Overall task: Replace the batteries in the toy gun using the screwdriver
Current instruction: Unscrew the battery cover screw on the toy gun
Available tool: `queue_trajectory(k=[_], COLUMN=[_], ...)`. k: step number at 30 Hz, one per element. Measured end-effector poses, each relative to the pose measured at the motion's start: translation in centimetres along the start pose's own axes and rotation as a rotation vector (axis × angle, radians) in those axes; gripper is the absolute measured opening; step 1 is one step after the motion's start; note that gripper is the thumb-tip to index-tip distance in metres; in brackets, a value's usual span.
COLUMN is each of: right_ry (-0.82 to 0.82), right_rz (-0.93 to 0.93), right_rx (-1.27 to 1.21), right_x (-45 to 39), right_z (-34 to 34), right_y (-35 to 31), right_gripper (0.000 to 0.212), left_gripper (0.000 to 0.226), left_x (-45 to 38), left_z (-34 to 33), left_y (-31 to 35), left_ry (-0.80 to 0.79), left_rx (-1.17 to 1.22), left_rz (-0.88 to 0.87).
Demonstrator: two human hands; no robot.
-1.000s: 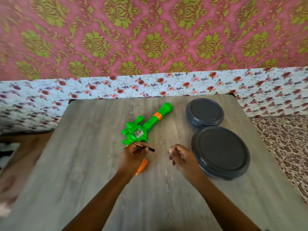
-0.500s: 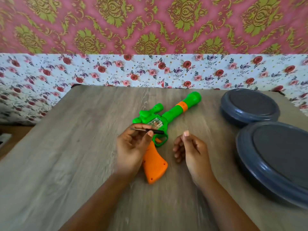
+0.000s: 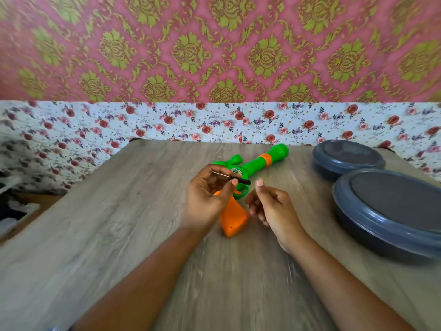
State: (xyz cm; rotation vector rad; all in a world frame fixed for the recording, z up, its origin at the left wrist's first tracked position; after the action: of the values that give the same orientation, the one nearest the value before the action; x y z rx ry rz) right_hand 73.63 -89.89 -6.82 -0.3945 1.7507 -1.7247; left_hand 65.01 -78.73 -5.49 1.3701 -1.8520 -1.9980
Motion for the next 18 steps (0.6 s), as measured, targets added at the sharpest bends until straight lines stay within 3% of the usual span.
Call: queue_trajectory(k=[7,13,18], right_ry=[0.04,0.001,0.092], right_rz=[-0.113,-0.267,-0.377], right_rx=[-0.085,-0.358,-0.48], right_x=[1.1,0.9,-0.4], right_z=[-0.7,0.0,2.0], right_y=[0.2,0.2,0.6], right_gripper=[0.044,0.036,0.031], left_gripper=[0.014,0.01,0.036], left_x=[1.1,1.2,0.5], left_z=[-1.4,-1.3,-1.0], left_y=[0.2,-0.6,-0.3], left_ry=[-0.078,-0.116,-0.165], left_rx=[-0.187,-0.353,-0.557], left_rz=[-0.061,-0.148,-0.269])
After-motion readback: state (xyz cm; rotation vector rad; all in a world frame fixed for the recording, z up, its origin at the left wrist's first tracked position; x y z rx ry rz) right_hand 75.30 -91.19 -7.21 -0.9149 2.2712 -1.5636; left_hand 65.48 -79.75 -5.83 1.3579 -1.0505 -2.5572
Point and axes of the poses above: each hand's wrist, its own x-axis away from the middle knuckle, its own z-axis out of the back of the hand, y = z × x, the point moved 3 cm from there along -x, towards the middle knuckle, and after that the axes turned 3 degrees about z, right-handed, at the moved point
